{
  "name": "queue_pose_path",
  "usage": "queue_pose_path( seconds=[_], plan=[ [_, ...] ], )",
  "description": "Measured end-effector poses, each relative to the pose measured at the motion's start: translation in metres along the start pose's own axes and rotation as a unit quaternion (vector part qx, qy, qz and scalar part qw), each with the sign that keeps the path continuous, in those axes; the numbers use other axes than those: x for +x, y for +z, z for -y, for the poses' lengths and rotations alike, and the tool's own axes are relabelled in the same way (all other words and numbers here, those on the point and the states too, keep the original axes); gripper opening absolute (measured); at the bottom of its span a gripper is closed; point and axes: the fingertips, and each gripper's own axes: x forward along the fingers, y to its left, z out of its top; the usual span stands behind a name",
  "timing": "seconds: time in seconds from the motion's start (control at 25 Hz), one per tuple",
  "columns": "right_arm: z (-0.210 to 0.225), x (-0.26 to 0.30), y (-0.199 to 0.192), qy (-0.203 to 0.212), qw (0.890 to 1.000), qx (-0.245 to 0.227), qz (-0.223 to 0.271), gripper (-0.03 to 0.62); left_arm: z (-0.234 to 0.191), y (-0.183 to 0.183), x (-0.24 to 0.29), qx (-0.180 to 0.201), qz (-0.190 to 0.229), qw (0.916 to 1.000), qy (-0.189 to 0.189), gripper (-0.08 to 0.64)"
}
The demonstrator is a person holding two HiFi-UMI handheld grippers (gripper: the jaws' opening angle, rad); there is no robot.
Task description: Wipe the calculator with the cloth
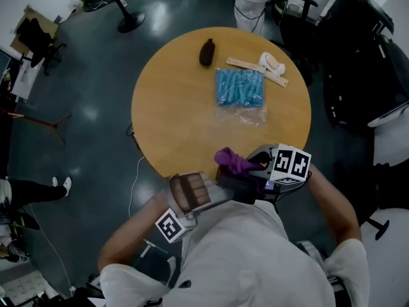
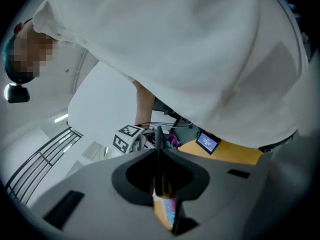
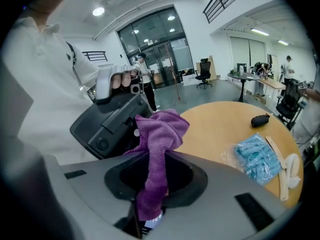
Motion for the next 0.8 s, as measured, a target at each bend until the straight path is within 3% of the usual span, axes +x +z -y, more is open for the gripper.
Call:
queue_pose_path(
  seconds=[0.68, 0.8],
  plan=[
    [0.011, 0.052, -0.035, 0.047, 0.997, 0.068, -0.012, 0.083, -0.024, 0.009, -0.016, -0.045, 0.005, 0.9985, 0.031, 0.047],
    [0.041, 0.054, -0.056, 0.002, 0.996, 0.092, -0.02, 0.082, -0.022, -0.002, -0.014, -0.038, -0.013, 0.9986, 0.033, 0.044]
  ],
)
